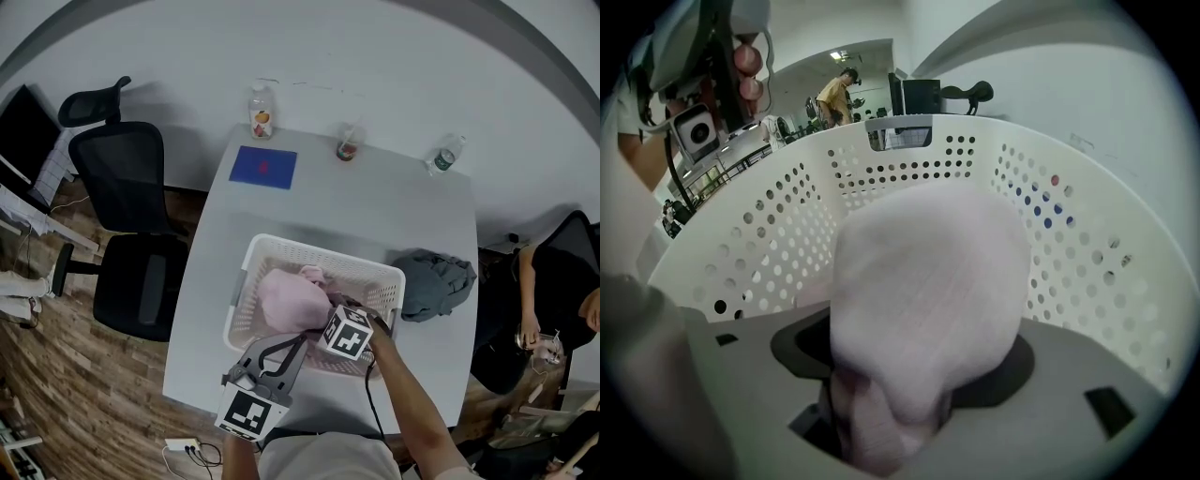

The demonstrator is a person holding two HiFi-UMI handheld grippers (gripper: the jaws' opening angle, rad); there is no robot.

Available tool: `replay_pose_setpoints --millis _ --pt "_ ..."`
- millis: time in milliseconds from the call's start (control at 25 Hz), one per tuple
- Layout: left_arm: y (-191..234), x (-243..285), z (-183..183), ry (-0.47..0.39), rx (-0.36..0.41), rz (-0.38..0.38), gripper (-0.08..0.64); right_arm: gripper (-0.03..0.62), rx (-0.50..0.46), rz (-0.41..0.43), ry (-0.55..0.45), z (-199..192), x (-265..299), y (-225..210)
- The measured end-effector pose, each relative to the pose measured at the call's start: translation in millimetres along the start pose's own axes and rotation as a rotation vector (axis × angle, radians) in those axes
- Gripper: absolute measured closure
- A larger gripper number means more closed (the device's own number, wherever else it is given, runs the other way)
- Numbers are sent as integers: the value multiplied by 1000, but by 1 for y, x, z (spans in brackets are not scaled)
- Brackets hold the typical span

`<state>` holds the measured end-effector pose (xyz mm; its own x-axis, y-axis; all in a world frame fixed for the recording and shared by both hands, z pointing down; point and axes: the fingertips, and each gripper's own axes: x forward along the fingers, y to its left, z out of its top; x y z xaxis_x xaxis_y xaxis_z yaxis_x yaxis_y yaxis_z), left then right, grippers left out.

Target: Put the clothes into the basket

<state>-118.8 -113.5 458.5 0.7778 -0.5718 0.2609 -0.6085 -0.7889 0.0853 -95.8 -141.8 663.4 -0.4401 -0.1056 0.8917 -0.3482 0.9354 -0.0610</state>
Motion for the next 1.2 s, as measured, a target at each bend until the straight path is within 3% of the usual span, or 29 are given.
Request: replay_pose_setpoints --millis 360,1200 --pt "-1 -1 2 -5 5 3 554 150 -27 -55 -24 4 -3 -4" --pt "-3 -12 10 -30 17 16 554 109 -86 -180 0 11 -37 -11"
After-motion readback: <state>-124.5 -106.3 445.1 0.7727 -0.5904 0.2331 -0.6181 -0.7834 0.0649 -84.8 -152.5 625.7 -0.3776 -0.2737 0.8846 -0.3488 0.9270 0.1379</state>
